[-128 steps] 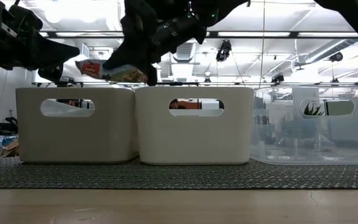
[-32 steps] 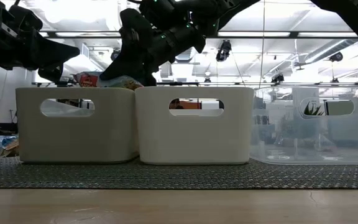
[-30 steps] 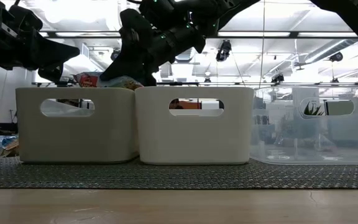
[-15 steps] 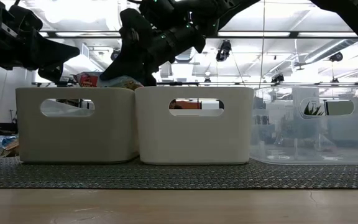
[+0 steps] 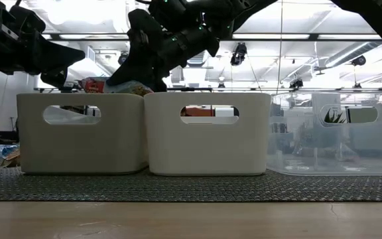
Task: Pick and place Granola Bars by type
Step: Put the red granola bar into the gray bin
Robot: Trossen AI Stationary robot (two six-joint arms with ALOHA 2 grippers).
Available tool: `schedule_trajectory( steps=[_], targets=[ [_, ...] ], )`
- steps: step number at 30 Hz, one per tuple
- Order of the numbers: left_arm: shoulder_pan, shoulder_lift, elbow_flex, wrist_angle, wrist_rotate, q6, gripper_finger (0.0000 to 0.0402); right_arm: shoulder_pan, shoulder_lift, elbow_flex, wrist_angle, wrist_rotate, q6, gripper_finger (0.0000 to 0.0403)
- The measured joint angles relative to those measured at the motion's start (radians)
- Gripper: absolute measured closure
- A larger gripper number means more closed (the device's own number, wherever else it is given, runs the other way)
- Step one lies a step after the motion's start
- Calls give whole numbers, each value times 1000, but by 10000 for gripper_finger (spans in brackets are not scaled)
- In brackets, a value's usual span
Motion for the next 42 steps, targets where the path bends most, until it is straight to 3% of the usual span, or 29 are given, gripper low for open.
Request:
schedule_trajectory(
  steps=[42],
  targets=[
    [0,0,0,0,0,0,402,0,0,0,2,-7,-30,344]
  ],
)
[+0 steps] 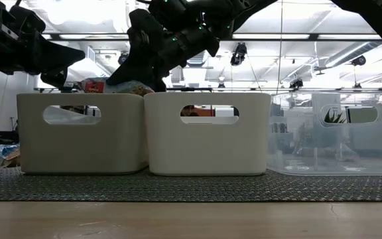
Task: Pick and place Granola Bars by type
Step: Put the red granola bar into the gray bin
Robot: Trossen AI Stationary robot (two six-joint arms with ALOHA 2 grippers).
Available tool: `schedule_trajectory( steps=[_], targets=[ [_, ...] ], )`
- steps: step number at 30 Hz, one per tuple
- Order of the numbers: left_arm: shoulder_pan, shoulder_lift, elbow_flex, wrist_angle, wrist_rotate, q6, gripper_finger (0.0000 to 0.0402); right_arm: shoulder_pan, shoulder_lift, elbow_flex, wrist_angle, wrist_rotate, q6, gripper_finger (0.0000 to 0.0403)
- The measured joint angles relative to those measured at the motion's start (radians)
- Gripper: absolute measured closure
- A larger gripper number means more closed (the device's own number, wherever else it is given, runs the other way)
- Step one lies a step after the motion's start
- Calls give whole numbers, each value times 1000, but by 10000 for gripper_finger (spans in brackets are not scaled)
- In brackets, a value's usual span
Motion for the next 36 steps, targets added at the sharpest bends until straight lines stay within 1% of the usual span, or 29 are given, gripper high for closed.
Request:
schedule_trajectory(
  steps=[25,36],
  targets=[
    [0,0,0,0,0,0,402,2,0,-13,-13,-4,0,344],
    [0,0,0,0,0,0,402,3,0,-16,-35,-8,-39,344]
  ],
)
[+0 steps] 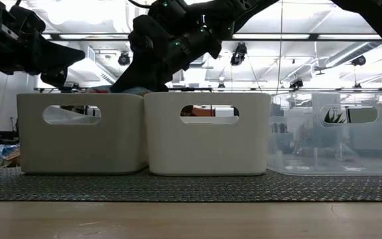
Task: Pick and place Granola Bars by type
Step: Put the red granola bar into the gray bin
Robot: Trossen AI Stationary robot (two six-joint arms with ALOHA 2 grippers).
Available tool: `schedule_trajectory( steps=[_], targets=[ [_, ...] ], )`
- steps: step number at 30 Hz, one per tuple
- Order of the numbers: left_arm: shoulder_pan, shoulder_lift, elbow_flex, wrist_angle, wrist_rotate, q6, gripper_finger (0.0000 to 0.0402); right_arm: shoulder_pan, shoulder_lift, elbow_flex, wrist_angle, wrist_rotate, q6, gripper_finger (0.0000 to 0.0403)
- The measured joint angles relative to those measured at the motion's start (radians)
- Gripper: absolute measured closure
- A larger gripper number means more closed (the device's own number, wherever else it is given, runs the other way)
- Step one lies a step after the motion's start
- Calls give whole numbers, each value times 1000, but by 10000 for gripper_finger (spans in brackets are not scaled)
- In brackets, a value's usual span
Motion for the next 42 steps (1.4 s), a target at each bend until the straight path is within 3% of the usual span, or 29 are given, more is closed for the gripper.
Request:
schedule_trajectory(
  steps=[31,42],
  targets=[
    [0,0,0,0,0,0,402,2,0,-1,1,0,-29,343],
    [0,0,0,0,0,0,402,2,0,-4,5,1,-24,288]
  ],
)
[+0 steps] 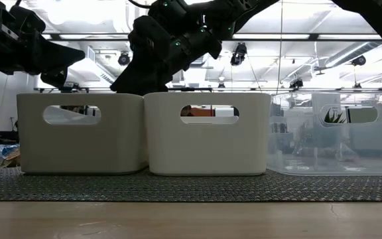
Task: Pick and place Granola Bars by type
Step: Put the red granola bar into the gray bin
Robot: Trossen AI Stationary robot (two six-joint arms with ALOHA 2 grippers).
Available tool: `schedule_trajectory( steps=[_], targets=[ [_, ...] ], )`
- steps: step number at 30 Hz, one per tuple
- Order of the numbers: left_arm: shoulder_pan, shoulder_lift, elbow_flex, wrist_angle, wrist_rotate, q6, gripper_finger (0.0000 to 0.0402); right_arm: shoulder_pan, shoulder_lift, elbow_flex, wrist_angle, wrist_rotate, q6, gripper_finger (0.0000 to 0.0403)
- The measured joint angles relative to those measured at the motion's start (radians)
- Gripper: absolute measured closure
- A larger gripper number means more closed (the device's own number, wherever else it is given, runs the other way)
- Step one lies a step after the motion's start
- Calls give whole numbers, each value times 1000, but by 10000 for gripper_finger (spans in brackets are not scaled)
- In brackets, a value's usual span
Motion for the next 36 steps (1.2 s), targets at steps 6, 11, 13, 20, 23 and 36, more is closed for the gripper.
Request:
schedule_trajectory(
  steps=[6,11,13,20,23,36],
  targets=[
    [0,0,0,0,0,0,402,0,0,0,0,0,0,273],
    [0,0,0,0,0,0,402,0,0,0,0,0,4,282],
    [0,0,0,0,0,0,402,0,0,1,0,0,14,289],
    [0,0,0,0,0,0,402,0,-19,6,3,0,23,322],
    [0,0,0,0,0,0,402,0,-40,6,3,0,22,340],
    [0,0,0,0,0,0,402,-9,-113,8,-4,2,22,375]
  ],
)
